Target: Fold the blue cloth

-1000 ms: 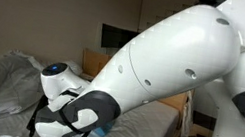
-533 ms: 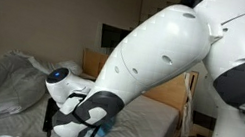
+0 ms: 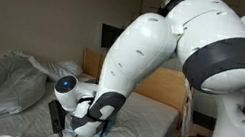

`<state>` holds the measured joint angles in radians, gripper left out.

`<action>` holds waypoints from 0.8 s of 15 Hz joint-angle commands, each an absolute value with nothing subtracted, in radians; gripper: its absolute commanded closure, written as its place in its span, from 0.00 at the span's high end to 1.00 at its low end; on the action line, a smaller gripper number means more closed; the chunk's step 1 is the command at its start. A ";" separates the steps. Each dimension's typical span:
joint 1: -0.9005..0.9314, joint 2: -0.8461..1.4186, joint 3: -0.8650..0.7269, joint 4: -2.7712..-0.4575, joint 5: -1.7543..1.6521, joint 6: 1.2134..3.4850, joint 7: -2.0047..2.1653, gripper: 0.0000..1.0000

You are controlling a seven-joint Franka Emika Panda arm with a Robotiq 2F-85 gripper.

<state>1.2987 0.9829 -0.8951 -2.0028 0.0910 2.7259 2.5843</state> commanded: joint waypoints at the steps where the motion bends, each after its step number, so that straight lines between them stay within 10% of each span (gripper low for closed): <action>1: 1.186 0.949 -0.817 -2.026 0.036 2.878 2.530 1.00; 8: 1.010 0.972 -0.686 -2.010 0.058 3.053 2.411 1.00; 10: 0.975 0.981 -0.661 -1.997 0.063 3.069 2.373 0.73; 12: 0.951 0.989 -0.646 -1.978 0.065 3.061 2.341 0.69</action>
<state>0.9991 0.9911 -0.6782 -1.9949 0.0640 3.0366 2.4084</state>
